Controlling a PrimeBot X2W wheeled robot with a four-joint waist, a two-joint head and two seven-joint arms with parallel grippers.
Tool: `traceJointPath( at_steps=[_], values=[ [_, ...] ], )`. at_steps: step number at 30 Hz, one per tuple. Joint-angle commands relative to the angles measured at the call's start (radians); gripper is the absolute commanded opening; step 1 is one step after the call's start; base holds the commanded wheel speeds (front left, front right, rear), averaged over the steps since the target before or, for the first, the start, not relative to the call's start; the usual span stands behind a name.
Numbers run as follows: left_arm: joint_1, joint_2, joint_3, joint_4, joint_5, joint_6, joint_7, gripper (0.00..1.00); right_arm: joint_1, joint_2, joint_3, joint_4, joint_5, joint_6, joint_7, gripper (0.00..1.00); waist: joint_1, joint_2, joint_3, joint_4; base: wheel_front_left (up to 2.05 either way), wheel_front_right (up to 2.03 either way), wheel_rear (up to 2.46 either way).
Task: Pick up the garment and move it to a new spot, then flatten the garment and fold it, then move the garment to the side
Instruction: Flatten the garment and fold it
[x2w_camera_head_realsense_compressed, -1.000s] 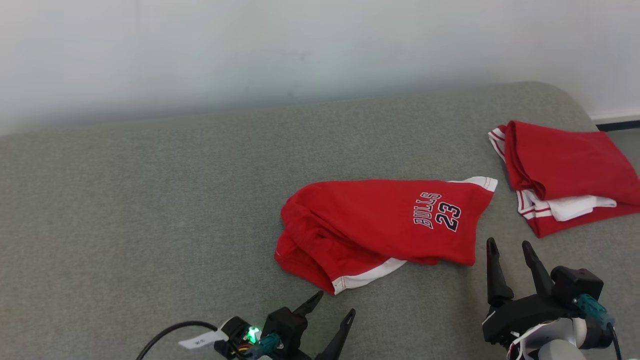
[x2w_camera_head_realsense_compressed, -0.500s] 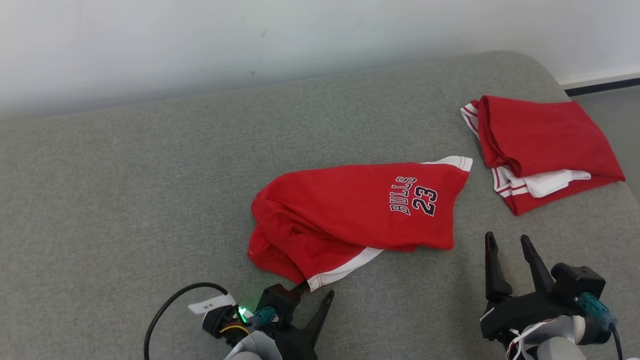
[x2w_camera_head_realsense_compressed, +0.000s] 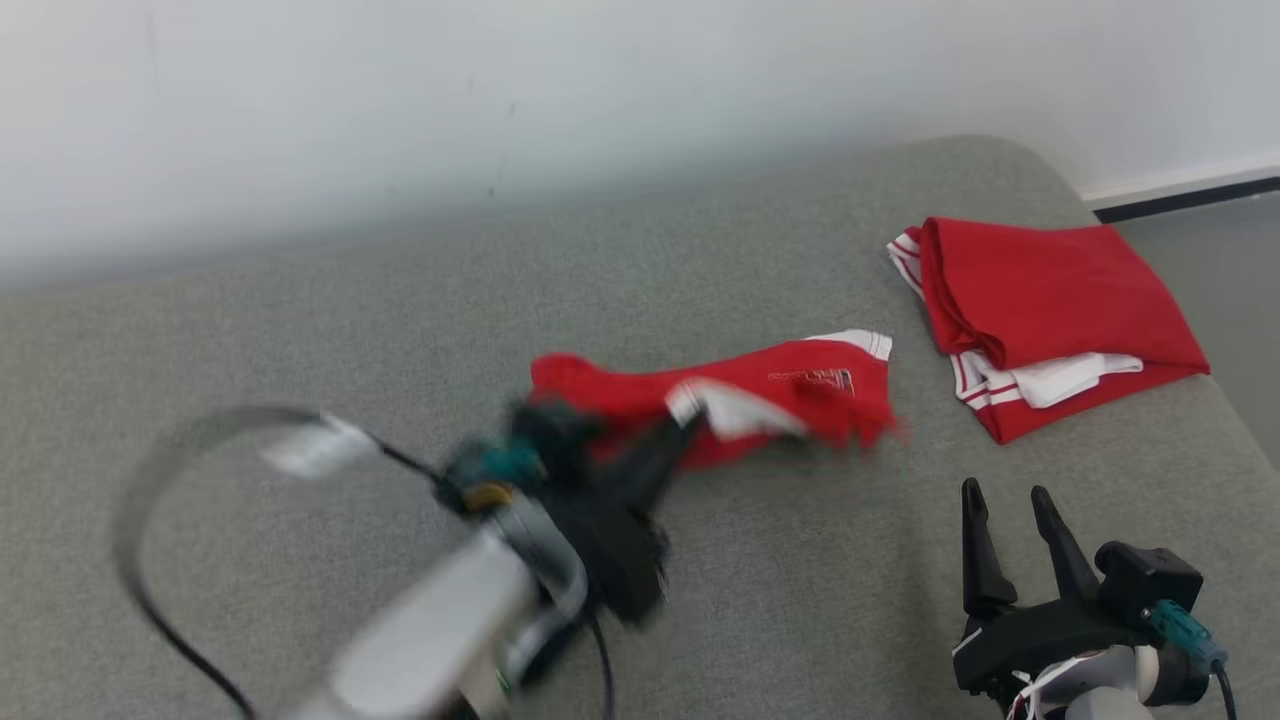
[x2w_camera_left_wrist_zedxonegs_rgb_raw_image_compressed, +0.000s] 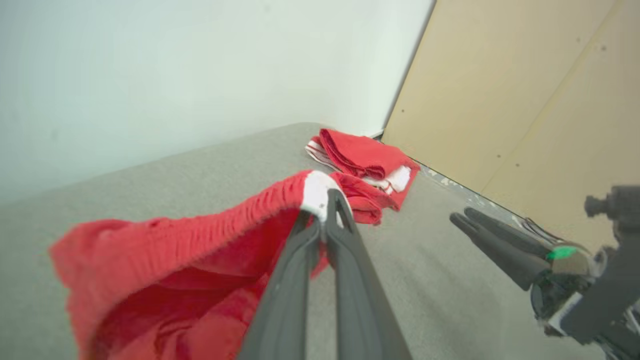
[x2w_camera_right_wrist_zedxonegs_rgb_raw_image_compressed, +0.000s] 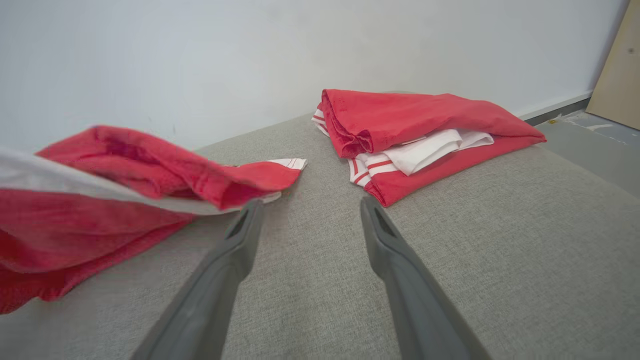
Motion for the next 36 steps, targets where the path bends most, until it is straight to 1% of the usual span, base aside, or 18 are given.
traceJointPath(
  at_steps=[1,5,7,10,12,14,15,18,20,22,23,24,26,28,29,32,36],
  values=[
    [-0.044,0.042,0.023,-0.049,-0.051,0.002,0.035,0.0,0.011,0.001,0.007,0.009,0.013,-0.003,-0.008,1.0,0.0,0.0,-0.029,-0.016,0.0,0.0,0.0],
    [-0.163,0.136,0.124,-0.205,-0.22,0.002,0.183,0.0,0.021,0.001,0.021,0.038,0.034,-0.003,-0.018,1.0,0.0,0.0,-0.059,-0.031,0.0,0.0,0.0],
    [-0.209,0.154,0.174,-0.261,-0.3,0.003,0.256,0.0,0.025,0.001,0.028,0.052,0.039,-0.003,-0.02,1.0,0.0,0.0,-0.075,-0.039,0.0,0.0,0.0],
    [-0.278,0.168,0.22,-0.312,-0.382,0.026,0.35,0.0,0.026,0.001,0.037,0.07,0.048,-0.003,-0.026,1.0,0.0,0.0,-0.091,-0.049,0.0,0.0,0.0],
    [-0.309,0.156,0.236,-0.32,-0.425,0.044,0.399,0.0,0.021,0.001,0.044,0.08,0.053,-0.003,-0.029,1.0,0.0,0.0,-0.096,-0.057,0.0,0.0,0.0],
    [-0.345,0.139,0.252,-0.31,-0.454,0.055,0.42,0.0,0.013,0.001,0.053,0.088,0.059,-0.003,-0.029,1.0,0.0,0.0,-0.101,-0.066,0.0,0.0,0.0],
    [-0.367,0.127,0.257,-0.302,-0.458,0.054,0.423,0.0,0.009,0.001,0.056,0.092,0.061,-0.003,-0.031,1.0,0.0,0.0,-0.101,-0.07,0.0,0.0,0.0],
    [-0.42,0.087,0.271,-0.251,-0.463,0.054,0.397,0.0,-0.001,0.001,0.064,0.103,0.069,-0.003,-0.034,1.0,0.0,0.0,-0.102,-0.076,0.0,0.0,0.0],
    [-0.451,0.054,0.285,-0.212,-0.468,0.062,0.372,0.0,-0.006,0.001,0.069,0.107,0.071,-0.003,-0.035,1.0,0.0,0.0,-0.102,-0.079,0.0,0.0,0.0],
    [-0.481,0.023,0.303,-0.178,-0.479,0.083,0.35,0.0,-0.005,0.001,0.067,0.11,0.074,-0.003,-0.036,1.0,0.0,0.0,-0.101,-0.076,0.0,0.0,0.0],
    [-0.485,0.023,0.301,-0.152,-0.465,0.11,0.349,0.0,-0.005,0.001,0.065,0.112,0.075,-0.003,-0.036,1.0,0.0,0.0,-0.101,-0.074,0.0,0.0,0.0],
    [-0.479,0.034,0.287,-0.125,-0.441,0.138,0.357,0.0,-0.003,0.001,0.064,0.112,0.075,-0.003,-0.036,1.0,0.0,0.0,-0.101,-0.072,0.0,0.0,0.0],
    [-0.433,0.044,0.254,-0.071,-0.432,0.185,0.405,0.0,0.003,0.001,0.064,0.107,0.077,-0.003,-0.037,1.0,0.0,0.0,-0.101,-0.07,0.0,0.0,0.0],
    [-0.39,0.073,0.232,-0.033,-0.419,0.206,0.433,0.0,0.013,0.001,0.073,0.105,0.083,-0.003,-0.037,1.0,0.0,0.0,-0.102,-0.068,0.0,0.0,0.0],
    [-0.362,0.086,0.226,-0.019,-0.423,0.21,0.441,0.0,0.016,0.001,0.079,0.104,0.088,-0.003,-0.037,1.0,0.0,0.0,-0.102,-0.067,0.0,0.0,0.0],
    [-0.247,0.124,0.21,0.012,-0.44,0.198,0.455,0.0,0.027,0.001,0.093,0.101,0.098,-0.003,-0.037,1.0,0.0,0.0,-0.104,-0.059,0.0,0.0,0.0],
    [-0.079,0.168,0.221,-0.016,-0.485,0.139,0.432,0.0,0.047,0.001,0.111,0.097,0.108,-0.003,-0.037,1.0,0.0,0.0,-0.107,-0.05,0.0,0.0,0.0]
  ],
)
